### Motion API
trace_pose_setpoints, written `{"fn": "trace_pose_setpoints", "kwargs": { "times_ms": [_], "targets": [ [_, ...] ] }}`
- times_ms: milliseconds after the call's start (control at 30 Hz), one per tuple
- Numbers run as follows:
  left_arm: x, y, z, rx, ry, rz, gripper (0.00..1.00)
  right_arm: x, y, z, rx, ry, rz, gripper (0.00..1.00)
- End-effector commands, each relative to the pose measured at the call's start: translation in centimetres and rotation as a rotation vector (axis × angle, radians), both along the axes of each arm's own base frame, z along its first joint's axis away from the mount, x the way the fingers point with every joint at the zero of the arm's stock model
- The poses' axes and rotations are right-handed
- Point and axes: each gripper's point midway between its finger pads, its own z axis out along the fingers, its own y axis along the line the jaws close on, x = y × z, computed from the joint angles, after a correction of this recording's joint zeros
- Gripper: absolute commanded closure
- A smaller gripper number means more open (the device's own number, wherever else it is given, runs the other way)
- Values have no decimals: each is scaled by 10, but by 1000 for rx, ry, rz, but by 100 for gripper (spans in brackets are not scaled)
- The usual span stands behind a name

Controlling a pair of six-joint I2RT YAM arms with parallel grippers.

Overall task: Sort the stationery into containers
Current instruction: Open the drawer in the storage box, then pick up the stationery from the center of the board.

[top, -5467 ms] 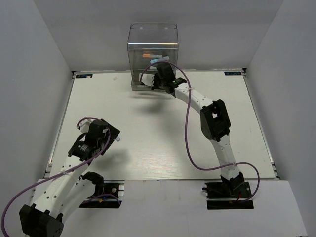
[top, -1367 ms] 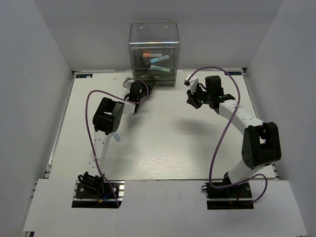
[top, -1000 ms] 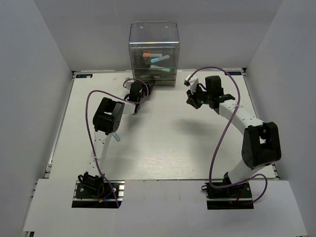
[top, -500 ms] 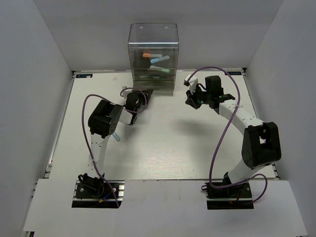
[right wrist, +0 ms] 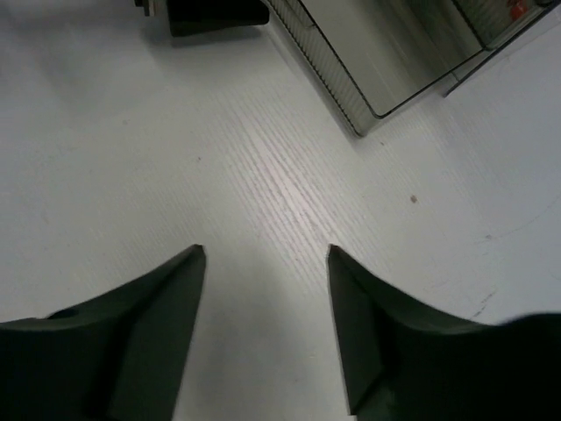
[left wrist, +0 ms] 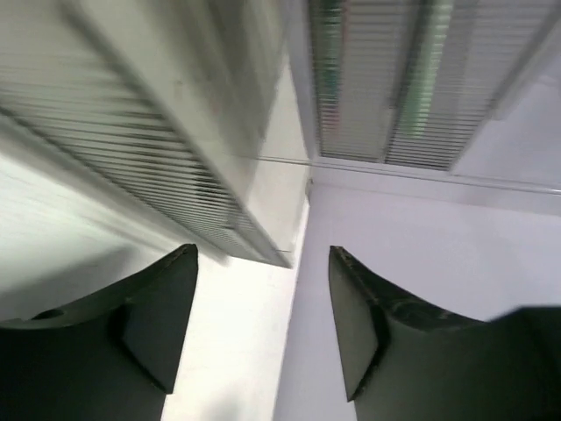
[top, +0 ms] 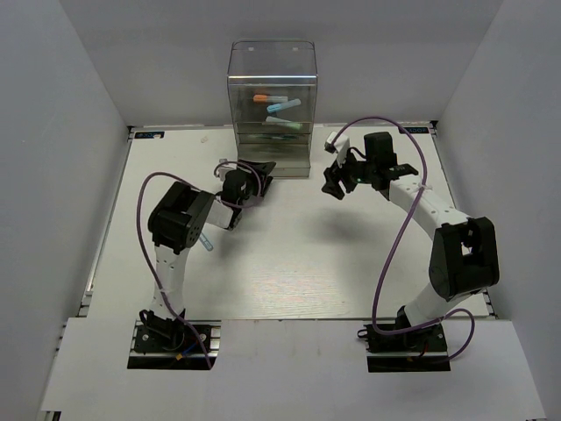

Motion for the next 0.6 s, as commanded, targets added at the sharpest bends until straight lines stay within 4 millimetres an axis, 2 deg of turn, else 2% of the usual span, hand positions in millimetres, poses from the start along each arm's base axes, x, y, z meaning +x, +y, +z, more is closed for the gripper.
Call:
{"fn": "trace_pose_setpoints", "kwargs": {
  "times_ms": [0, 33, 67, 133, 233, 267, 333, 367, 400, 467, 500, 533, 567],
  "targets": [
    [-3, 1, 70, -20, -101, -24, 28, -8, 12, 24, 42, -22, 85, 28],
    [-5, 2, 74, -15, -111, -26, 26, -7, 12, 23, 45, -16, 93, 10],
    [-11, 2, 72, -10, -94, -39, 26, -12, 17, 26, 65, -7, 119, 10],
    [-19, 2, 82, 10, -97, -61, 22, -14, 17, 25, 69, 10, 126, 10],
    [-44, 2, 67, 51, -46, -101, 20, -20, 19, 25, 80, 19, 139, 10],
    [-50, 2, 76, 45, -54, -116, 20, -20, 19, 26, 80, 15, 136, 10],
    [-65, 4, 69, 57, -33, -142, 20, -22, 18, 24, 77, 31, 133, 10],
    [-71, 5, 76, 54, -36, -151, 20, -23, 18, 25, 75, 29, 134, 10],
    [-80, 5, 67, 71, -6, -174, 20, -25, 17, 22, 71, 40, 133, 10],
    [-89, 4, 66, 109, 0, -213, 20, -26, 17, 21, 61, 36, 135, 10],
    [-93, 5, 72, 124, -9, -227, 20, -26, 16, 21, 56, 30, 137, 10],
    [-100, 7, 62, 174, 23, -249, 20, -28, 17, 22, 46, 19, 146, 10],
    [-102, 4, 65, 191, 21, -275, 19, -33, 19, 19, 35, 14, 158, 10]
  ]
}}
